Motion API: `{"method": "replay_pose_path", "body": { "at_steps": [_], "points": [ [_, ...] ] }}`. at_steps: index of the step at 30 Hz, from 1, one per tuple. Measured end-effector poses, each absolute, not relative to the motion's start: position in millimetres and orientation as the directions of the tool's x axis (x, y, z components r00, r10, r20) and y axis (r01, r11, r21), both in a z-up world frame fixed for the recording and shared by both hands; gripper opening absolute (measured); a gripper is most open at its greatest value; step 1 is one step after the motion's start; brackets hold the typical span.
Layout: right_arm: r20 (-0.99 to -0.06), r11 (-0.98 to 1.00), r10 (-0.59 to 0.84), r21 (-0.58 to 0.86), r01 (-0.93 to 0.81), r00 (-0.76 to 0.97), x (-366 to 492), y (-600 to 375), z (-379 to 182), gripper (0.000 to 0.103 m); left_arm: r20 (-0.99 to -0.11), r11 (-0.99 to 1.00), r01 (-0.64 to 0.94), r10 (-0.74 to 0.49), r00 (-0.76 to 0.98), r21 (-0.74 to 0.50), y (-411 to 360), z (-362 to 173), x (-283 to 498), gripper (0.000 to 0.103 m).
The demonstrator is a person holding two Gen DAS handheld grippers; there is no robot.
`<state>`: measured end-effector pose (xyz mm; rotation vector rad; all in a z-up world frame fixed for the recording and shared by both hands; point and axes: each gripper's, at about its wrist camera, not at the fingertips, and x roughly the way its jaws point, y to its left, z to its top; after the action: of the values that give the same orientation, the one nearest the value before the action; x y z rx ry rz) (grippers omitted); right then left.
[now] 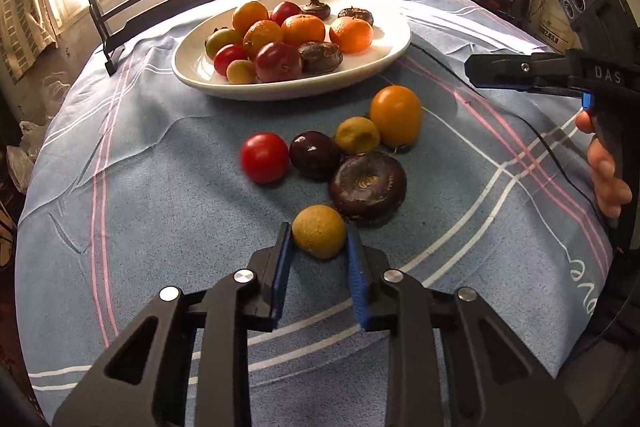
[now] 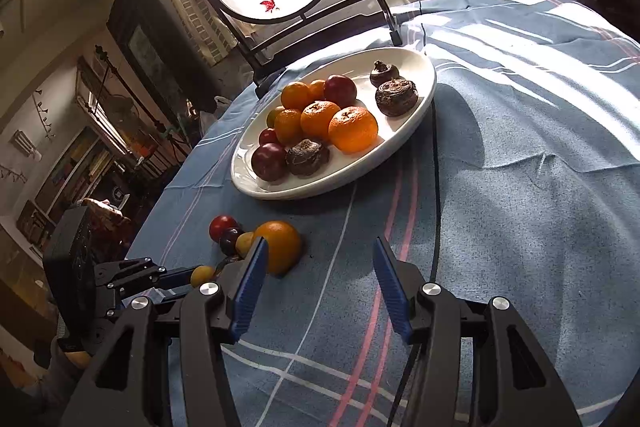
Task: Organize fruits
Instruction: 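Grasp a small yellow fruit with the left tool while the right tool grasps an orange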
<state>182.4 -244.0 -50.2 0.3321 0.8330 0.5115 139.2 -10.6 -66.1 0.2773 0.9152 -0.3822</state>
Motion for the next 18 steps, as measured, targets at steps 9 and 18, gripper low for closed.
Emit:
{"method": "replay_pose_path", "body": {
  "at_steps": [9, 18],
  "points": [
    [-0.650, 0.843, 0.537, 0.432, -0.320, 0.538, 185, -232, -51, 0.054, -0.751, 0.922, 0.387, -0.263, 0.606, -0.011, 5, -49, 118, 0.025],
    [-0.732, 0.848, 0.526, 0.407, -0.340, 0.434, 212, -181, -57, 0.044, -0.719, 0.945, 0.300, -0.301, 0.626, -0.135, 31, -52, 119, 0.025]
  ]
}}
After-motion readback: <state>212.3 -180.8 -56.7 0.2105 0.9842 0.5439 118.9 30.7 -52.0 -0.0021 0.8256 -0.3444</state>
